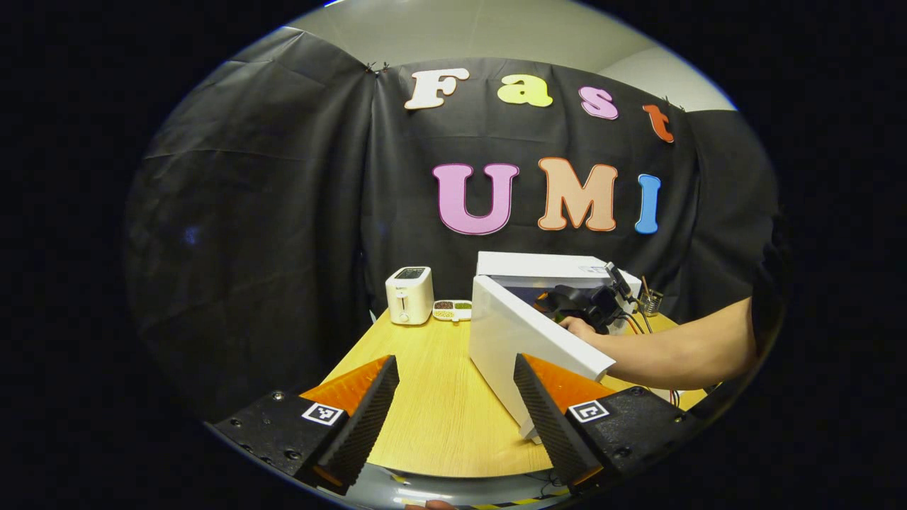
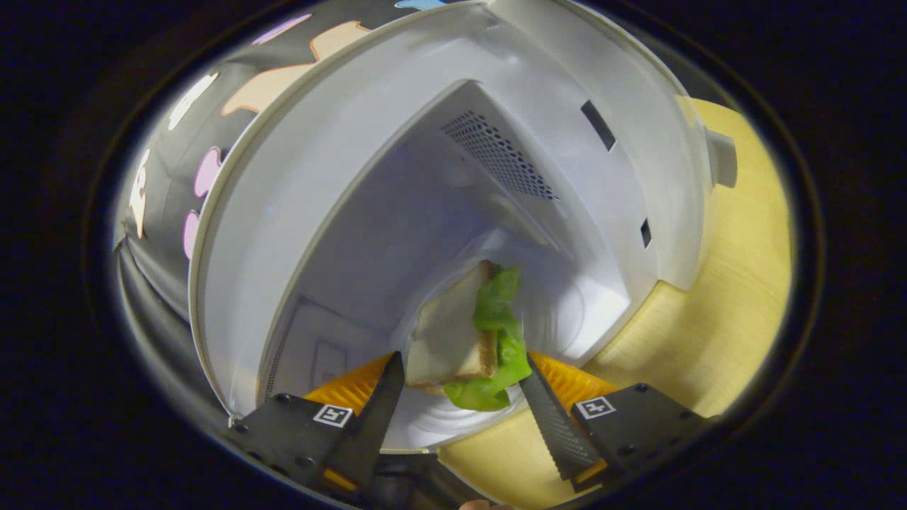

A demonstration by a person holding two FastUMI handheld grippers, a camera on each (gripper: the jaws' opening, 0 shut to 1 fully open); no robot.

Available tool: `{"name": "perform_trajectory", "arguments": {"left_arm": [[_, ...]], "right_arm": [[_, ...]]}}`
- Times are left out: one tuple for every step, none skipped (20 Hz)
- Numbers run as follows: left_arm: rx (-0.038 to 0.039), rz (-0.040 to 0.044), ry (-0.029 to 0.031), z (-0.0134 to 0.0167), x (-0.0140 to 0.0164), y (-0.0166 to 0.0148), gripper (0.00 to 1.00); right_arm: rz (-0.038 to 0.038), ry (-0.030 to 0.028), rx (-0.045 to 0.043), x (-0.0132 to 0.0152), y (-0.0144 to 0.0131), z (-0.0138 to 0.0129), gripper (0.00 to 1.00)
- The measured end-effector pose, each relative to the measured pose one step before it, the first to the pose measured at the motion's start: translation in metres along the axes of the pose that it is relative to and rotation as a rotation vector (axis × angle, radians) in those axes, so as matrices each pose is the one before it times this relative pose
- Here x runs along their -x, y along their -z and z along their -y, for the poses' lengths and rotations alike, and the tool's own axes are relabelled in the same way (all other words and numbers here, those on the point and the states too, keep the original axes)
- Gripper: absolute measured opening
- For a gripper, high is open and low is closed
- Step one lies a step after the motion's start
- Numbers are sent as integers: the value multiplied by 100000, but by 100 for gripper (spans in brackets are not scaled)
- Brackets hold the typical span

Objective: Open the microwave oven with the left hand, put the food in, and close the microwave oven.

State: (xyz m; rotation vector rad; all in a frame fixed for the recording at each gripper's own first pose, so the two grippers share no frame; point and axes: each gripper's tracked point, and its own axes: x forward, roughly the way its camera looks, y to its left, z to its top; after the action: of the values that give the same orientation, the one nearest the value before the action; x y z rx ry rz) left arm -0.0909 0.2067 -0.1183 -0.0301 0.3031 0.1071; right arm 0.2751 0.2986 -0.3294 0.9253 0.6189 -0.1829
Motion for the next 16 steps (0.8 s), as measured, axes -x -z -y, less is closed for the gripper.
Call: {"name": "perform_trajectory", "arguments": {"left_arm": [[-84,46,-262,-72,94,0,100],[80,146,-192,-94,99,-32,100],[108,264,-78,24,121,-66,99],[-8,586,-104,0,92,-89,100],[8,157,135,137,46,-4,100],[132,202,64,75,109,26,99],[285,155,434,117,15,39,99],[158,-460,1268,326,13,128,99],[-216,526,249,48,-10,33,99],[-343,276,-34,-63,-68,-99,100],[-679,545,-558,-177,-147,-41,100],[-563,595,-719,-196,-106,-90,99],[-410,427,-901,-228,-30,-55,100],[136,613,-331,-85,-110,-22,100],[609,-249,1077,362,-111,81,100],[575,-148,1421,382,-65,152,100]], "right_arm": [[7,660,2727,1052,671,-190,87],[258,319,2133,1608,415,-167,89],[415,351,1822,1264,139,-23,89],[119,30,1820,1193,-6,0,89],[-38,-26,1643,1106,86,-81,89],[-187,-322,2086,1214,95,-2,89],[-215,-505,2964,1385,207,34,89],[-354,-771,2656,1405,361,71,89],[-23,-1094,3284,1053,456,234,89],[-153,-781,3823,1350,283,351,89],[491,-1202,3559,1890,140,367,89],[796,-1870,3442,2112,-204,266,89],[851,-1837,2782,1608,-444,197,89],[-293,-1874,3555,2051,-634,272,98],[631,-1530,3694,1901,-1117,372,99],[1563,-1683,2870,1579,-1252,184,99]]}}
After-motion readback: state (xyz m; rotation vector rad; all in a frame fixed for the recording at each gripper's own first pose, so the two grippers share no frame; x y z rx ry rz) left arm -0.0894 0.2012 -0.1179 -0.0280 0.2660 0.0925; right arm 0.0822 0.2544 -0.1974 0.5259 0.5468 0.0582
